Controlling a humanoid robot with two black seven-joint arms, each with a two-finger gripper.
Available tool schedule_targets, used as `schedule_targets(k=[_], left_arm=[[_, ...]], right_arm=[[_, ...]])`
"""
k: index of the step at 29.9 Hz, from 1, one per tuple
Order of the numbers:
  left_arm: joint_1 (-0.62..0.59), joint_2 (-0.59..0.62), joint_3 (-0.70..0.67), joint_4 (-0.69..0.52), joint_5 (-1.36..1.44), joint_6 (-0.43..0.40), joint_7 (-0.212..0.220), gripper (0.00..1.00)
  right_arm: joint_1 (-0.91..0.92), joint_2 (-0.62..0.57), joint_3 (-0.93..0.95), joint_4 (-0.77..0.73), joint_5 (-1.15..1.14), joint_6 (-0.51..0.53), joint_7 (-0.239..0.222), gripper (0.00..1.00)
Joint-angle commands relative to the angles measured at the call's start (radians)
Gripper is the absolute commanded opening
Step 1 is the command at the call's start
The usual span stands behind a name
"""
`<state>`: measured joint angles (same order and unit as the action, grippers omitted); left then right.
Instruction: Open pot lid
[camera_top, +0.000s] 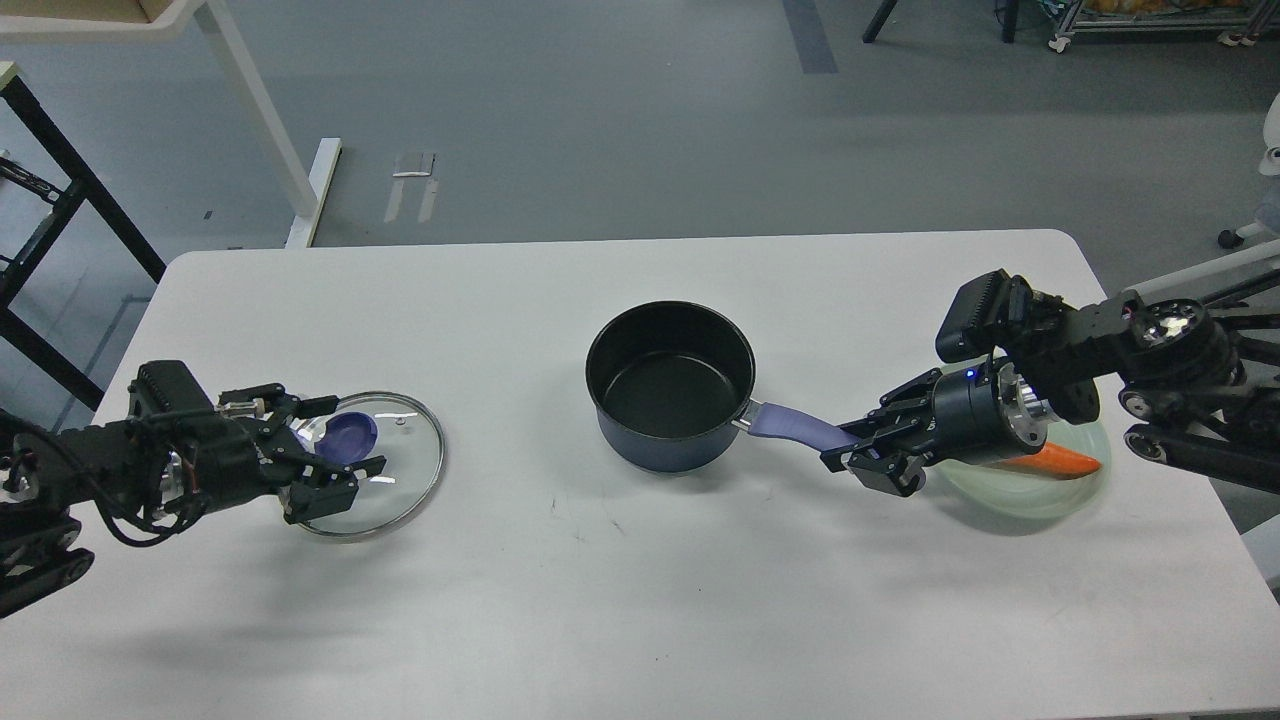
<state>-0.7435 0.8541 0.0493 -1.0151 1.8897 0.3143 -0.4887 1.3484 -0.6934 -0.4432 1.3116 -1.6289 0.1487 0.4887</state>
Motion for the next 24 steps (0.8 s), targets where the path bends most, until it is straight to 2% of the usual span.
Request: schedule_targets(k=[1,3,6,7,10,11,19,24], left_arm=[[-0.016,0.016,-0.008,-0.049,-0.134,-0.026,0.000,0.99],[-0.039,0.040,-0.012,-0.095,-0.280,-0.088,0.000,0.99],[-0.131,0.060,-0.032,-0.128,-0.583,-0.260,0.000,0.99],[-0.154,0.060,-0.043,-0.128,-0.695,-0.318,0.000,0.99],[-0.189,0.062,-0.075,-0.126,-0.964,-0.434,0.000,0.99],[-0.195,0.062,-0.080,-0.126,-1.016,-0.448,0.000,0.99],[-0.203,0.051,-0.160,-0.125,-1.198,-0.472,0.000,0.99],[-0.203,0.022,-0.170,-0.120,-1.340,-0.469,0.000,0.99]], right_arm=[[0.000,0.000,0.000,0.000,0.000,0.000,0.000,0.34],[0.000,0.000,0.000,0.000,0.000,0.002,0.000,0.34],[0.000,0.000,0.000,0.000,0.000,0.002,0.000,0.40],[0.000,0.000,0.000,0.000,0.001,0.000,0.000,0.50],[0.000,-0.003,0.000,0.003,0.009,0.002,0.000,0.91],[0.000,-0.005,0.000,0.003,0.012,0.002,0.000,0.95],[0.032,-0.072,0.011,0.024,0.083,0.002,0.000,0.98],[0.107,-0.175,0.046,0.075,0.294,-0.004,0.000,0.98]])
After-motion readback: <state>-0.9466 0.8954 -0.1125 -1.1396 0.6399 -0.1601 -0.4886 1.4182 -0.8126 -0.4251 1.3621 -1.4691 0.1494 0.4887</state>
